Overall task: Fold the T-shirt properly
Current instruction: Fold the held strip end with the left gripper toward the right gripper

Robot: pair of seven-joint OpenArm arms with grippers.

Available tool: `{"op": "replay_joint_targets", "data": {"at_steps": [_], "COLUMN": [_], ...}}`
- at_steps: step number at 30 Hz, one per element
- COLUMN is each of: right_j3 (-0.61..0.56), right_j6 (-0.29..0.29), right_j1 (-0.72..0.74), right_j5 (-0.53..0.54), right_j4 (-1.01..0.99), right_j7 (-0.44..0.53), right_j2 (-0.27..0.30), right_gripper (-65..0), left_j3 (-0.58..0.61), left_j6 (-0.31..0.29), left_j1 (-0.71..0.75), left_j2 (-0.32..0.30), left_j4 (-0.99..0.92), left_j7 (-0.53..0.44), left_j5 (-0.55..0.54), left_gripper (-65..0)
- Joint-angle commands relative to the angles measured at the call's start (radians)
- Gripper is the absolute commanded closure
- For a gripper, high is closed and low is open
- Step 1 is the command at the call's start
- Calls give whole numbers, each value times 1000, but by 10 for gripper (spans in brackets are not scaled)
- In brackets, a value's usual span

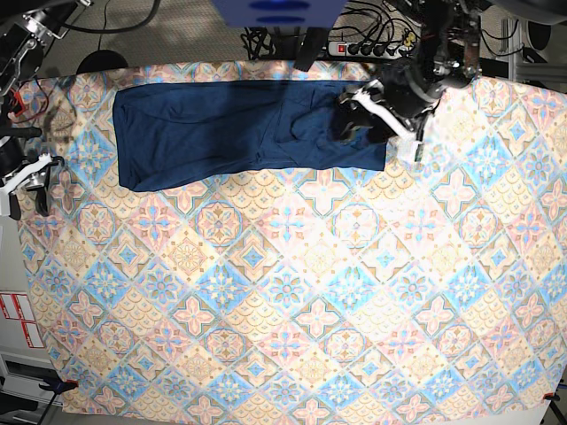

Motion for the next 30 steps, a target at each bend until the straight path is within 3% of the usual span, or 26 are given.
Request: {"op": "replay_joint_targets", "data": {"at_steps": [1,5,12,21,25,30], "right_j3": [9,6,3,3,4,3], "right_j6": [-5,-5,-5,-5,-5,-5], "right_j1": [9,9,9,9,9,10], "right_j5": [19,19,19,19,20,20], "right_j4": [16,16,16,16,16,16], "right_j7": [24,24,24,24,24,24], "right_j2": [22,22,21,21,21,21], "right_gripper": [-338,-338,-338,-338,-338,-338], "left_j3": [-25,-81,-78,143,227,340], "left_j6": [-4,-4,-4,-4,-4,-4], "left_j1": [1,3,-54,-71,-71,-71], "left_j2": [-9,-9,-7,-9,-14,-67], "left_j4": [18,3,-141,-176,-176,-170], "left_j7": [-23,-23,-21,-21,-21,-20], "left_j5": [-12,-6,-6,-3,-3,-4], "left_gripper": [-419,-419,-419,-407,-288,-148]}}
